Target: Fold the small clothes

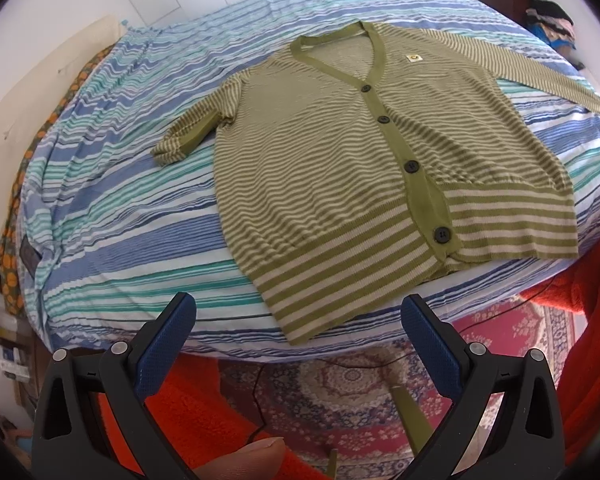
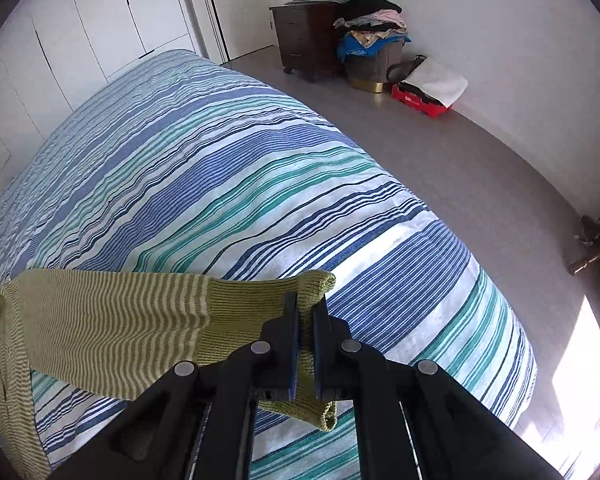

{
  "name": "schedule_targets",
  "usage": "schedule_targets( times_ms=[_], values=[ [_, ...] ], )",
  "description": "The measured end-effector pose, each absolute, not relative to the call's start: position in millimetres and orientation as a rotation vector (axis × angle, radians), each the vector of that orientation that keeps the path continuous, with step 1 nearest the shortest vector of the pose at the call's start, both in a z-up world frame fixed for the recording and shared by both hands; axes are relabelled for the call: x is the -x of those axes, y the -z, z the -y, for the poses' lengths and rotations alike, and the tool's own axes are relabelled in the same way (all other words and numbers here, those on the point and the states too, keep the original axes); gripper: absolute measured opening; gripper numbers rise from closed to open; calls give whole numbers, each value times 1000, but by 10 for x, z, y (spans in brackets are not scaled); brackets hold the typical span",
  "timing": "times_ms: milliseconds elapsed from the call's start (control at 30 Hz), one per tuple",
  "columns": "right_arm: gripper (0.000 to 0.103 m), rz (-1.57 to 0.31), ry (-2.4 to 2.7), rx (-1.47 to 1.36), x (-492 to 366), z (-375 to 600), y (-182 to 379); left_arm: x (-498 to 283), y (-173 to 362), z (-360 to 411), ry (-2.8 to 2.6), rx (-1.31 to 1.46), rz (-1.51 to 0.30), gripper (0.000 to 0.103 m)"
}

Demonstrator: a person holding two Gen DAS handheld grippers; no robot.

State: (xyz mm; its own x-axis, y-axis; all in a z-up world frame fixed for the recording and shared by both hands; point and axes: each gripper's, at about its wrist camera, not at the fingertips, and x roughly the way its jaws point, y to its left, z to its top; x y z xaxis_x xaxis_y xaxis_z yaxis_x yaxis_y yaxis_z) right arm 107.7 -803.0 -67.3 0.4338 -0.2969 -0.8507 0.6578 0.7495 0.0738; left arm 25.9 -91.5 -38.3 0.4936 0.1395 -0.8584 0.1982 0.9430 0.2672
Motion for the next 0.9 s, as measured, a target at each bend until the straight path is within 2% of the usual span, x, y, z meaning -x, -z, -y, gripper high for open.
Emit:
schedule_targets(
  times_ms=[167,200,233,267,300,333,500,633,800,900],
  values=[
    [7,-1021,655,-365,-1186,7957,859,-255,387,902,35,-356,-1058,102],
    [13,-1033,652,-377,-1175,7945,887,-266,395,883,33,-350,-1061,102],
    [27,-1048,659,-383,-1166,7919,906,-280,404,856,33,-340,-1066,102],
    [35,-1054,666,-384,-1147,7901,901,-298,418,831,36,-326,-1073,102],
    [55,-1043,665,-382,-1104,7862,865,-323,436,801,39,-310,-1082,102],
    [64,-1024,663,-370,-1067,7820,793,-357,460,766,38,-293,-1092,102],
    [65,-972,610,-247,-964,7336,205,-639,611,551,42,-163,-1147,102],
    [65,-1040,291,-185,-1201,6480,-272,-965,687,404,21,-100,-1103,102],
    [69,-1085,-118,-83,-1964,5051,-627,-1357,803,271,-15,-84,-1013,102],
    [69,-1135,-347,-239,-2706,4302,-531,-1416,914,138,7,-36,-974,102]
  ],
)
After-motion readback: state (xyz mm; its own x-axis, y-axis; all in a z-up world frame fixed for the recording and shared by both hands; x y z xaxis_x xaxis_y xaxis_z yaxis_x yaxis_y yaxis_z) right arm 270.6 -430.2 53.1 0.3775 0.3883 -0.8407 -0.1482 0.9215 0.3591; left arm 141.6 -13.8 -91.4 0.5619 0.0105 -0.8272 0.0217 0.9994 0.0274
